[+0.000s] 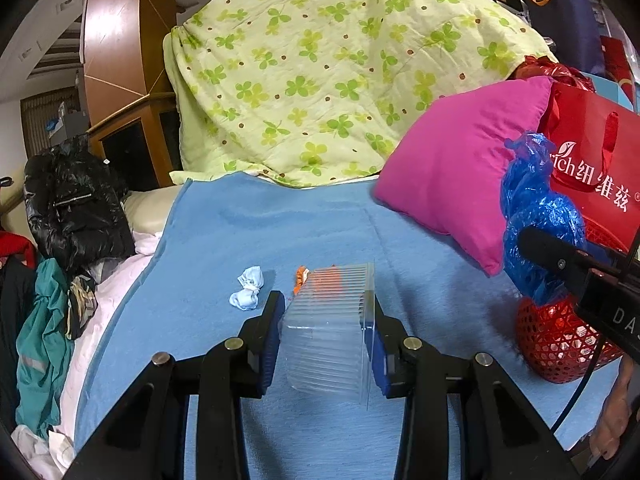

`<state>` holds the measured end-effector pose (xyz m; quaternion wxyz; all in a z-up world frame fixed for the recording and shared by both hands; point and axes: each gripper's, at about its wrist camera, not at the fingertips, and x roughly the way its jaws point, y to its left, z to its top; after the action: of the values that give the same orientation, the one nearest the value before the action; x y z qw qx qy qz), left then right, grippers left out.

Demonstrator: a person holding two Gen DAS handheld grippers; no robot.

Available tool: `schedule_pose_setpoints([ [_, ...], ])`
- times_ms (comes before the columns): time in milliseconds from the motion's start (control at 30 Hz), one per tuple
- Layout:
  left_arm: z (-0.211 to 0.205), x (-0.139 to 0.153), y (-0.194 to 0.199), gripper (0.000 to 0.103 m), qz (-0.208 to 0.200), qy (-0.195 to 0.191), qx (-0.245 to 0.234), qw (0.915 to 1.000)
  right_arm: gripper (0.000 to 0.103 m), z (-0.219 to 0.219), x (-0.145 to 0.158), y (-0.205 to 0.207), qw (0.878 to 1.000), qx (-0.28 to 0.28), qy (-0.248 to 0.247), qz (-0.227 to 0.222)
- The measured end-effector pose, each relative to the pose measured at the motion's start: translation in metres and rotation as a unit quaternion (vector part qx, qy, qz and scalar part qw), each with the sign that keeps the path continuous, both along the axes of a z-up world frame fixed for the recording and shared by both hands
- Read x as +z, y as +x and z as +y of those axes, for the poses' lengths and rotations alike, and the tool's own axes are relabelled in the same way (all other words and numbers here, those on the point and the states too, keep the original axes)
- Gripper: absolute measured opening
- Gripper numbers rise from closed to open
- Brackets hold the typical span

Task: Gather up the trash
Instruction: 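Carry the blue bag and clear comb over the red mesh wastebasket with both tools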

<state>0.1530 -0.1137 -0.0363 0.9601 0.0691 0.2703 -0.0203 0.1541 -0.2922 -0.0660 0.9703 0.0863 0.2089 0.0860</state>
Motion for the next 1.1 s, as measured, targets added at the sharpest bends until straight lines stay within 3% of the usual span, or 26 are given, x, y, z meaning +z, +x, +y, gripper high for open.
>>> schedule_pose_setpoints([
  [1100, -0.055, 0.023, -0.006, 0.041, -0.018, 0.026, -0.05, 0.9983, 0.055, -0.056, 0.011, -0.019, 0.998, -0.045, 0.037, -0.014],
])
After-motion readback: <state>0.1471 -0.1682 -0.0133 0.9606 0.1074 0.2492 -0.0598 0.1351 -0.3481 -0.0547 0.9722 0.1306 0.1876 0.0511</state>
